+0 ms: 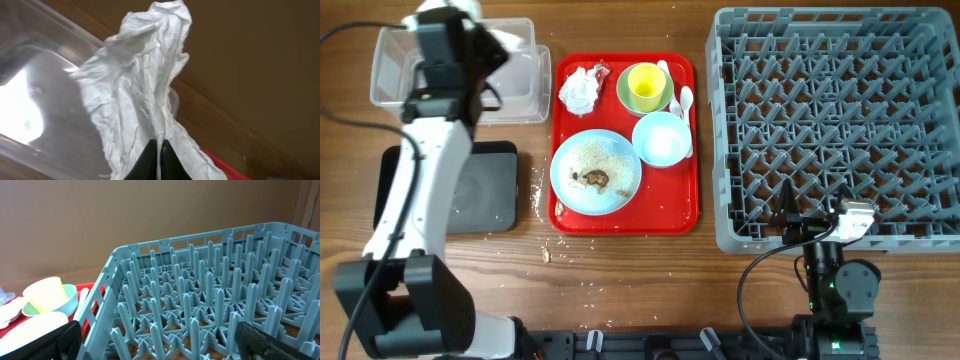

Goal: Sort waste into correct bins and load items into the dishwasher rack
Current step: 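Grasp the tissue with the left gripper and drop it into the clear bin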

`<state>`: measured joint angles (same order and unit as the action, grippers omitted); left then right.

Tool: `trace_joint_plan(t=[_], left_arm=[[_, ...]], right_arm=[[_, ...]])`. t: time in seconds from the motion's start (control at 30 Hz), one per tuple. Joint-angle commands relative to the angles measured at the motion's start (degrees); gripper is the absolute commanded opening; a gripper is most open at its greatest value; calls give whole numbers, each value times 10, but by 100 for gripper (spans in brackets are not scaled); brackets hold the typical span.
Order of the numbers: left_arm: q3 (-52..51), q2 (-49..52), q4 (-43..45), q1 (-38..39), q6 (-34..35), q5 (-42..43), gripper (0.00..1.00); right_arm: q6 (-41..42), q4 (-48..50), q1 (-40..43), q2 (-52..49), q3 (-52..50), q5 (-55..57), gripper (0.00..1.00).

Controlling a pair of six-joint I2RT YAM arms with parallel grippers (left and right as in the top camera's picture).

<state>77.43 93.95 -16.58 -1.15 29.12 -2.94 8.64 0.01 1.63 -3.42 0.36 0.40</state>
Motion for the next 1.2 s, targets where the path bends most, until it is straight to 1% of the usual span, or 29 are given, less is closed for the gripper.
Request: trace_joint_plan(t=[0.0,0.07,0.1,0.13,0.17,0.23,0.3,0.4,0.43,0.47,0.53,0.57,0.6,0.63,0.67,0.7,0.73,0.8,0.83,0.9,1.03,1.1,1.17], left_arm=[[0,16,18,-76,80,-12,9],[0,39,39,-97,80,-12,17],[0,56,56,-104,80,-12,29],[0,70,71,-110,80,-12,82],[0,76,79,-111,80,-12,100],[0,81,83,-112,80,-1,100],[1,69,83,-112,80,59,100],[1,31,87,-112,80,198,97],[1,19,87,-112,80,261,97],[1,13,87,-108,80,334,95],[0,14,86,-93,72,449,95],[0,16,79,-75,53,490,95],[0,17,61,-49,23,500,93],[0,17,37,-11,-22,476,92],[0,19,15,28,-64,415,92],[0,19,0,57,-89,346,92],[0,19,-18,97,-110,220,86],[0,22,-32,158,-109,-3,77],[0,26,-32,172,-109,-48,78],[0,43,-28,184,-109,-85,78],[0,102,-22,170,-107,-84,79],[0,133,-17,162,-108,-61,79],[0,156,-9,161,-113,-59,79]], right_arm=[[-10,3,3,1,0,-5,100],[-10,3,3,1,0,-5,100],[-10,3,3,1,0,-5,100],[-10,3,3,1,0,-5,100],[-10,3,3,1,0,-5,100],[-10,3,3,1,0,-5,100],[-10,3,3,1,0,-5,100],[-10,3,3,1,0,-5,100],[-10,3,3,1,0,-5,100],[-10,3,3,1,0,-5,100],[-10,3,3,1,0,-5,100],[-10,3,3,1,0,-5,100],[-10,3,3,1,0,-5,100],[-10,3,3,1,0,-5,100],[-10,3,3,1,0,-5,100],[-10,3,3,1,0,-5,100],[-10,3,3,1,0,-5,100],[-10,3,3,1,0,-5,100],[-10,3,3,1,0,-5,100],[-10,3,3,1,0,-5,100],[-10,3,3,1,0,-5,100],[-10,3,3,1,0,-5,100],[-10,3,3,1,0,-5,100]])
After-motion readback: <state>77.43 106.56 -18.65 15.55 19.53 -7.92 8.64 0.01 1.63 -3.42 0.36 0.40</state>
